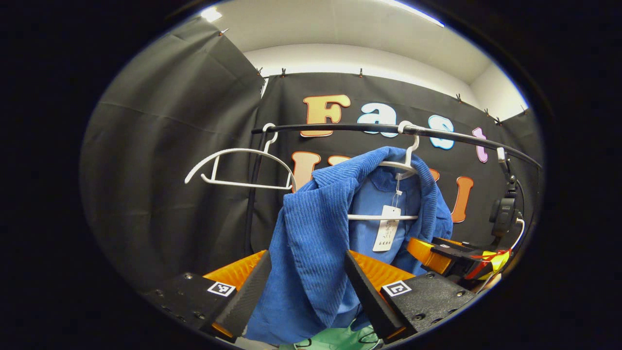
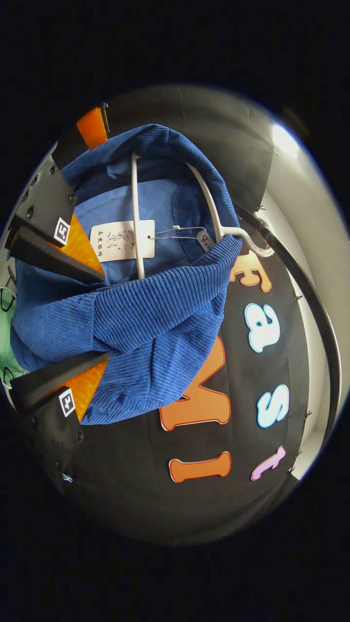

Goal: Grasp the clothes on the hanger with both hands and then place them into the laundry hamper below.

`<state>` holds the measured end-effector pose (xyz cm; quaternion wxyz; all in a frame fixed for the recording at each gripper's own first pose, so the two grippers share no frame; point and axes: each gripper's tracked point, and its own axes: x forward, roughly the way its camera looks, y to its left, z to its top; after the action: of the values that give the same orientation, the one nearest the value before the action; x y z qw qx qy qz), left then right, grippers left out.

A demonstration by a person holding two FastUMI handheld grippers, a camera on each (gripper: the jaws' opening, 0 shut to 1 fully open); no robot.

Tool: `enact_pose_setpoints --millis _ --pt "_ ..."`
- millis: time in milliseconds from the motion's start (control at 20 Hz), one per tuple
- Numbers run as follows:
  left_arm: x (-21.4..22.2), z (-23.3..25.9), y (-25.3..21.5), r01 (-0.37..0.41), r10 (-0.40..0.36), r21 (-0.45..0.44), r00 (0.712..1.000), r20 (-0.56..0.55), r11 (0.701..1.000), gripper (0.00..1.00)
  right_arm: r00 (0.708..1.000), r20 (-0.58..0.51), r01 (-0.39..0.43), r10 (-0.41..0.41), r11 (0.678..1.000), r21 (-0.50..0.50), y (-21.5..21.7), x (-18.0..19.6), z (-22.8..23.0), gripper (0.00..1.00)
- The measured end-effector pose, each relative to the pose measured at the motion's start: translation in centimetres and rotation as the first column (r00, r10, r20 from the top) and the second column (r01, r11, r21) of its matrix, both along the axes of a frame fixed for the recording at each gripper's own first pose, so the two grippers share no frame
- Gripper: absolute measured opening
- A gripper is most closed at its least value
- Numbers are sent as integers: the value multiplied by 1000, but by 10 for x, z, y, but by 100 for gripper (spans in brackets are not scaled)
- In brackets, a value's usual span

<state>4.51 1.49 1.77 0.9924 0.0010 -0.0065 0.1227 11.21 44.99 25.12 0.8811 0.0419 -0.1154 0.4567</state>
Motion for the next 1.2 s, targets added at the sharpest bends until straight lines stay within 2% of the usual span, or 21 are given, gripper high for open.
enact_pose_setpoints --millis 50,200,250,300,350,450,500,550,600,650,750,900,950,1000,1150,1200 --pt "1 -1 2 -15 15 8 1000 -3 1000 92 1000 -10 -14 14 1000 -1 0 2 -1 81" --pt "6 -8 1 -17 17 13 1000 -17 1000 94 991 -82 -102 104 994 25 -8 -1 -1 58" --pt "7 -7 2 -17 17 12 1000 -12 1000 84 981 -119 -150 155 988 47 -13 -5 0 51" --pt "6 -4 9 -39 40 25 999 -9 999 68 966 -158 -194 203 978 75 -20 -8 1 52" --pt "1 -3 17 -74 74 49 997 -13 996 52 947 -193 -240 256 965 107 -26 -10 3 34" --pt "-6 4 35 -130 132 77 991 -21 989 20 896 -255 -327 363 929 174 -40 -13 10 28" --pt "-12 8 41 -158 159 51 987 -28 986 4 868 -277 -368 412 908 200 -46 -16 14 22" --pt "-14 12 39 -152 152 13 988 -29 988 0 845 -292 -396 448 891 221 -53 -18 18 28" --pt "-19 16 37 -146 146 -27 989 -16 989 0 829 -297 -417 474 877 237 -57 -18 24 22" --pt "-25 23 38 -142 143 -50 990 3 989 0 818 -297 -432 492 867 246 -63 -19 28 22" --pt "-32 30 26 -111 112 -42 993 23 993 0 801 -300 -458 518 853 252 -70 -21 32 22" --pt "-33 27 -1 -49 50 -32 999 20 998 0 774 -318 -490 548 836 246 -73 -23 33 22" --pt "-30 22 -9 -29 30 -44 999 12 999 2 769 -320 -498 554 832 245 -74 -24 34 22" --pt "-27 16 -17 -16 16 -63 1000 2 998 0 765 -319 -506 560 828 242 -73 -23 35 22" --pt "-23 1 -30 -12 10 -95 1000 -20 995 60 752 -315 -532 578 816 227 -74 -30 34 22" --pt "-20 -3 -31 -16 13 -93 1000 -26 996 65 750 -312 -538 583 812 227 -76 -31 35 22"
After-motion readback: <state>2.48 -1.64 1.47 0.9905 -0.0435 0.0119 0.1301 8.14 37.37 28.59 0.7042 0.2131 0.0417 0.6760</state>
